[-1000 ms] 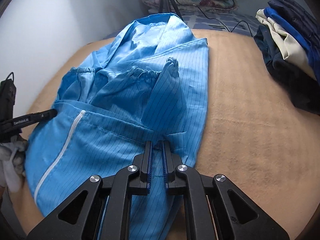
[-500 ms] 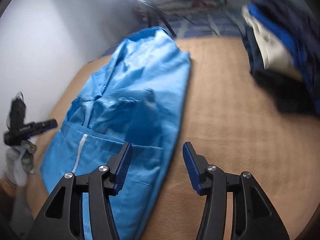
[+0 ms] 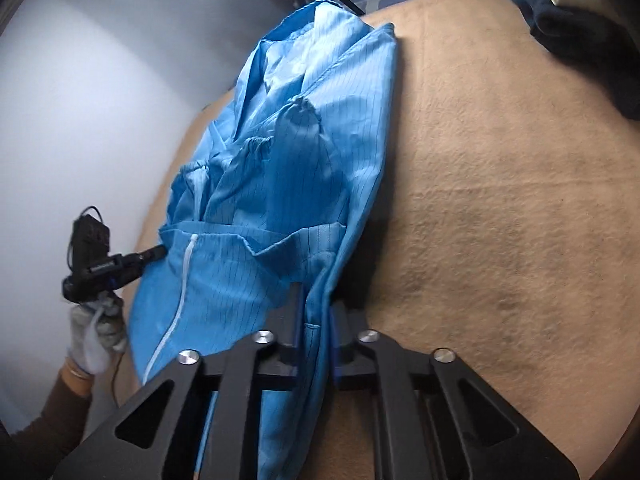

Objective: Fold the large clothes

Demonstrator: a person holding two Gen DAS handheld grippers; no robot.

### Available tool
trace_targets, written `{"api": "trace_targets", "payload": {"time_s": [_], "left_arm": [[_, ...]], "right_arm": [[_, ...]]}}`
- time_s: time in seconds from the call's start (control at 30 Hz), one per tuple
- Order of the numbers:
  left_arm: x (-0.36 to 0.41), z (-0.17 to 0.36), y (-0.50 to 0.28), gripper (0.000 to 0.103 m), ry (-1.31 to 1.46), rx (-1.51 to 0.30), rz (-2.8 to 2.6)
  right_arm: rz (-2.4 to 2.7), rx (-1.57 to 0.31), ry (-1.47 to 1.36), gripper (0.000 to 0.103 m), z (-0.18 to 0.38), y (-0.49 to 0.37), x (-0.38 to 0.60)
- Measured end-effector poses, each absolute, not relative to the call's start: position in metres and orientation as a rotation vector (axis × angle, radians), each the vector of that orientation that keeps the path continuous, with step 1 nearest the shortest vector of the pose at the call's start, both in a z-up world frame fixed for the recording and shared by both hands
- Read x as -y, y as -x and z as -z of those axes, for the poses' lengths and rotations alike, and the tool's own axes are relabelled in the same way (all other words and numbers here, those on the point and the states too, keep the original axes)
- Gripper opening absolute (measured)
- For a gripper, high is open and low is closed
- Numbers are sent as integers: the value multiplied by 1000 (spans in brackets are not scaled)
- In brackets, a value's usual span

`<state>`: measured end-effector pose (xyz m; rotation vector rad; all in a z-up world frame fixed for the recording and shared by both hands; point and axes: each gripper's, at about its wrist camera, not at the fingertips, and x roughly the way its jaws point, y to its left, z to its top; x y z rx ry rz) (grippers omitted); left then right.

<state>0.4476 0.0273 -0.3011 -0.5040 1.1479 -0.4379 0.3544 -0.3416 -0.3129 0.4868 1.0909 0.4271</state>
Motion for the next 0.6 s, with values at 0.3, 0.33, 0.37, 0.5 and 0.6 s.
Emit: {"api": "trace_targets", "payload": {"time_s": [0.3, 0.33, 0.37, 0.5, 0.6], "left_arm": [[-34, 287, -389, 3, 421, -1144, 460], [-36, 287, -379, 3, 416, -1146, 464], [-37, 286, -368, 3, 410, -1147, 468], [-42, 285, -330, 3, 393, -1151, 471], [-44, 286, -312, 3, 384, -1151, 466]], "right_arm": [[-443, -1114, -397, 3, 285, -306, 335], [-447, -1122, -384, 3, 283, -296, 333], [-449, -1133, -378, 3, 283, -288, 331], [-464, -1158, -365, 3, 281, -260, 328], [-463, -1165, -393, 3, 285, -247, 331]]}}
